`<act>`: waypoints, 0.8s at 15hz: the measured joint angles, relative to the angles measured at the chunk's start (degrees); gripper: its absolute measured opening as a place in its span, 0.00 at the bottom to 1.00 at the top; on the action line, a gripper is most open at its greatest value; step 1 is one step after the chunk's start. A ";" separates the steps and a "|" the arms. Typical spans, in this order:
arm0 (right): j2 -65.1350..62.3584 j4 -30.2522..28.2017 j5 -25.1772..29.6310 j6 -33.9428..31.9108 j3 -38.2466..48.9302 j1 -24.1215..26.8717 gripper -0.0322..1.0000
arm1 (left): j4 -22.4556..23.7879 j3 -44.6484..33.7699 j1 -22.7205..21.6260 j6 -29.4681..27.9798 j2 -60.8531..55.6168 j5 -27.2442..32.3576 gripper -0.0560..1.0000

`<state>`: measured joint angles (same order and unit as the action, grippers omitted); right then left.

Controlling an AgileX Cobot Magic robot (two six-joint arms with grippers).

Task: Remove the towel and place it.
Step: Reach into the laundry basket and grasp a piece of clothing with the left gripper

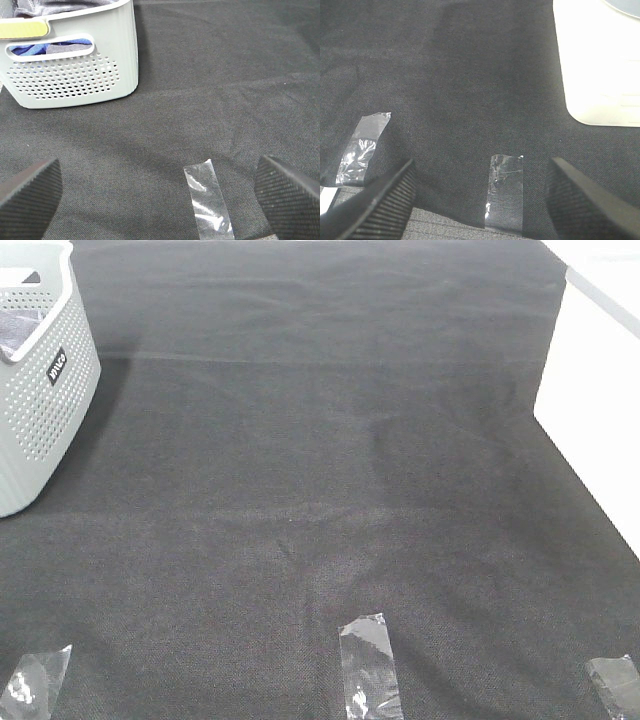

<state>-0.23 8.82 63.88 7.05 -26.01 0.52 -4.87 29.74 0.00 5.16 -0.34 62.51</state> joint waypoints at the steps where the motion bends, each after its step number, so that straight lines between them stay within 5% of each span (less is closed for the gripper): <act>1: 0.00 0.00 0.00 0.00 0.00 0.00 0.72 | 0.00 0.00 0.00 0.00 0.00 0.00 0.99; 12: 0.00 0.00 0.00 0.00 0.00 0.00 0.72 | 0.00 0.00 0.00 0.00 0.00 0.00 0.99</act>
<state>-0.23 8.82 63.88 7.05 -26.01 0.52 -4.87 29.74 0.00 5.16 -0.34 62.51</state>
